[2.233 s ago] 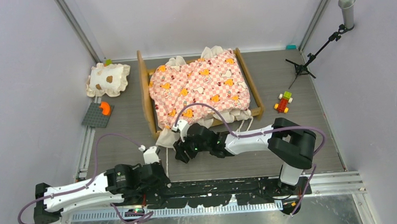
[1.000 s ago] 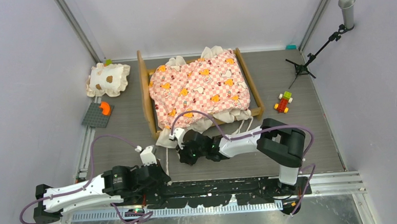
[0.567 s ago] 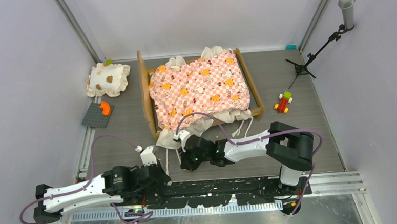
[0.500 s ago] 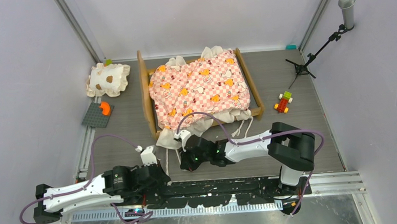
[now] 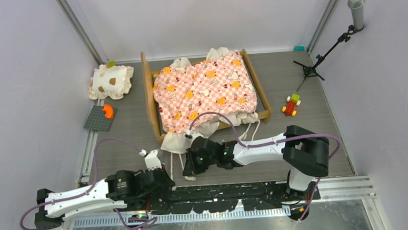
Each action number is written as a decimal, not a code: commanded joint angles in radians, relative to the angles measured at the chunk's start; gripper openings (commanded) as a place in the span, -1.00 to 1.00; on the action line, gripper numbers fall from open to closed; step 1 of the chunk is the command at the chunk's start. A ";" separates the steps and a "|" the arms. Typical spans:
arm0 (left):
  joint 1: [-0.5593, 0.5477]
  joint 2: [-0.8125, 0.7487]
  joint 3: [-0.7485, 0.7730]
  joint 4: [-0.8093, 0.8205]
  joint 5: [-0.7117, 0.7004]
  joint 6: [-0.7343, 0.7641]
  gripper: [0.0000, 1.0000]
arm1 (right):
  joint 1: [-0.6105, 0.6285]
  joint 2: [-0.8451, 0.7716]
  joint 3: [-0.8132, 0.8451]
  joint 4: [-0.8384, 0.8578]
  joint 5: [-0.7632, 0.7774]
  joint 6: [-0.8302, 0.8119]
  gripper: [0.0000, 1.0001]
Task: Set up the pet bed
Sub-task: Cross the ropes on the bed frame, then tie the ropes to the bed frame.
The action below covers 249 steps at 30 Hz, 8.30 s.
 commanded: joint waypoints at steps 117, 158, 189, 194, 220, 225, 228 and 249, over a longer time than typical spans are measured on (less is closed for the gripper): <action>0.287 0.394 0.095 0.401 -0.314 0.236 0.30 | 0.016 -0.140 -0.100 -0.013 0.338 -0.015 -0.59; 0.508 0.429 -0.135 0.847 -0.236 0.261 -0.27 | 0.020 -0.203 -0.167 -0.036 0.344 0.003 -0.62; 0.508 0.776 -0.077 0.924 -0.218 0.202 -0.45 | 0.020 -0.263 -0.227 -0.032 0.364 0.025 -0.62; 0.507 0.821 -0.079 0.957 -0.209 0.203 -0.56 | 0.020 -0.279 -0.238 -0.039 0.369 0.030 -0.62; 0.508 0.588 -0.082 0.680 -0.233 0.220 -1.00 | 0.021 -0.154 -0.113 0.055 0.228 -0.049 -0.56; 0.508 0.584 -0.080 0.674 -0.235 0.219 -1.00 | 0.021 -0.085 -0.062 0.064 0.216 -0.034 -0.33; 0.508 0.562 -0.085 0.672 -0.235 0.216 -1.00 | 0.022 -0.080 -0.059 0.067 0.298 -0.012 -0.16; 0.508 0.580 -0.062 0.690 -0.244 0.230 -1.00 | -0.031 -0.206 -0.170 0.181 -0.082 -1.150 0.24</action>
